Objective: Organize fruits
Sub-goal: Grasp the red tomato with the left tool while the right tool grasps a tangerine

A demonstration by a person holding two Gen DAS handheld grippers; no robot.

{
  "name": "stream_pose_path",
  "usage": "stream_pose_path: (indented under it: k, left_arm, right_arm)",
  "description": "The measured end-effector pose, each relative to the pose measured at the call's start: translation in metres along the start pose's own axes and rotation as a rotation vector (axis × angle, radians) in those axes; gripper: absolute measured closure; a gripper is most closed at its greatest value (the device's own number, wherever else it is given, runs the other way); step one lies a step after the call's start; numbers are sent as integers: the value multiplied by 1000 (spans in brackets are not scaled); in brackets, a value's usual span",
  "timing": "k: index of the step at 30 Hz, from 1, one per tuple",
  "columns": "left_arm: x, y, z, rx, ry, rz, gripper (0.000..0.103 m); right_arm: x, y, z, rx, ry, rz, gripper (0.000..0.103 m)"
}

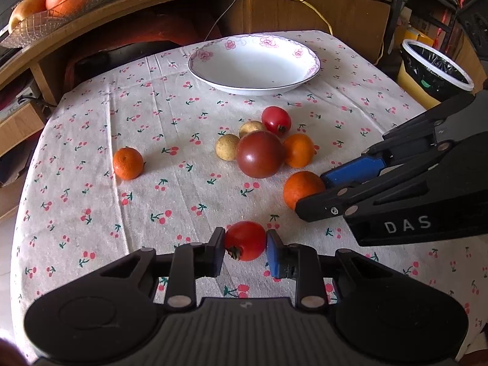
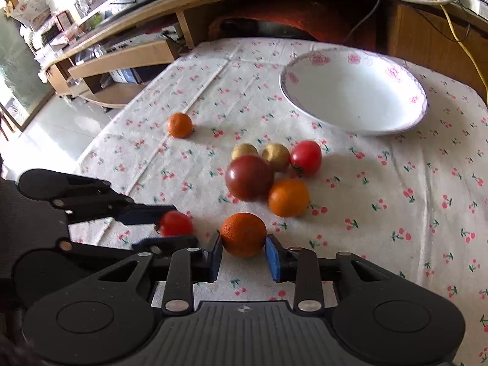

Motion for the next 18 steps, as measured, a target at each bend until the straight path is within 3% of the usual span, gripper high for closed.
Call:
stream_pose_path:
  k: [18]
  left_arm:
    - [0,1,2,23,-9,8,66]
  right_arm:
    - [1,0,7,-14,0,4,77]
Point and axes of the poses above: each gripper's, at about its wrist camera, not at the fingertips, and z roughly against the way its jaws point, x to its left, y to its underside, the point moved 7 cm from there along -z, roughly the way its jaws point
